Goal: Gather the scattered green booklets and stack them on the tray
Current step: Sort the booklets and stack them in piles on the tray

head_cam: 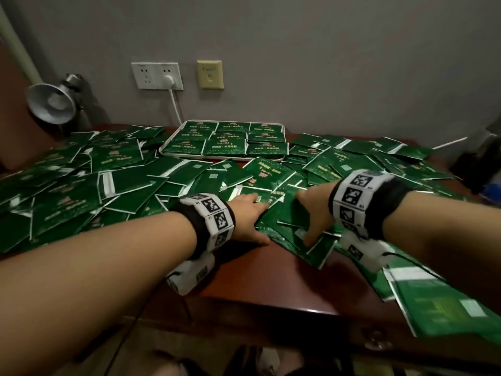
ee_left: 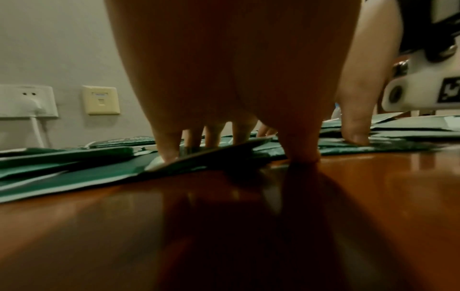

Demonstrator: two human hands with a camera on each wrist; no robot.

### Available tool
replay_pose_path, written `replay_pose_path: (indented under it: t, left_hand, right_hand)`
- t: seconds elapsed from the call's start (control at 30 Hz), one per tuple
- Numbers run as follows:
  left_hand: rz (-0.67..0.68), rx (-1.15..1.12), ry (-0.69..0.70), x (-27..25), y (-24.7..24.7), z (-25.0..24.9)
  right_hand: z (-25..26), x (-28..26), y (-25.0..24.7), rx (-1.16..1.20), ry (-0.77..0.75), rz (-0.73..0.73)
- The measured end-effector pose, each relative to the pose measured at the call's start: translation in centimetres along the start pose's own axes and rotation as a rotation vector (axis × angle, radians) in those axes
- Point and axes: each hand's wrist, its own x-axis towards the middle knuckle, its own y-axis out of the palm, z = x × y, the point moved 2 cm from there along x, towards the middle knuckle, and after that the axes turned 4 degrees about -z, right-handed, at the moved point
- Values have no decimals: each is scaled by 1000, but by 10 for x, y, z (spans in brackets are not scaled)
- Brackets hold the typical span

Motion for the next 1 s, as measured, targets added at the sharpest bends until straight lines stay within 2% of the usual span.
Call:
replay_pose_path:
  t: [0.1,0.2,0.3,0.37,0.47,0.63,0.73,0.8,0.83,0.93,1.0]
  left_hand:
    - [-42,-70,-16,-14,2,-6]
    - [-69,-118,-25,-22,2,-9]
    - [-104,-106,-54,-28,3,-10]
    - [-106,-82,-66,-34,3,-8]
    - [-132,-101,-88,-44,-2,0]
    - [-369,-199,-207,-57,-16,22]
    - [-505,-290,-296,-65,-25,32]
    - [-596,-430,-403,-70,-30,40]
    - [-614,-475,-473,-74,-31,45]
    - [-499,-476,-672,-84,-27,57]
    - [-403,-416,-727,-89,-19,62]
  right_hand:
    - [15,-9,7,-39,-15,-152]
    - [38,-17,16,-116,-104,-304]
    - [55,-23,29,-122,-108,-334]
    - [53,-25,23,15,-55,-381]
    - [37,-30,0,361,63,-554]
    - [28,-41,-19,746,93,-841]
    - [37,-47,-24,866,10,-948]
    - [44,-46,-22,885,-5,-908]
    - [46,-44,-19,875,36,-858]
    - [41,-42,-13,769,240,-594]
    - [36,-44,-11,631,310,-404]
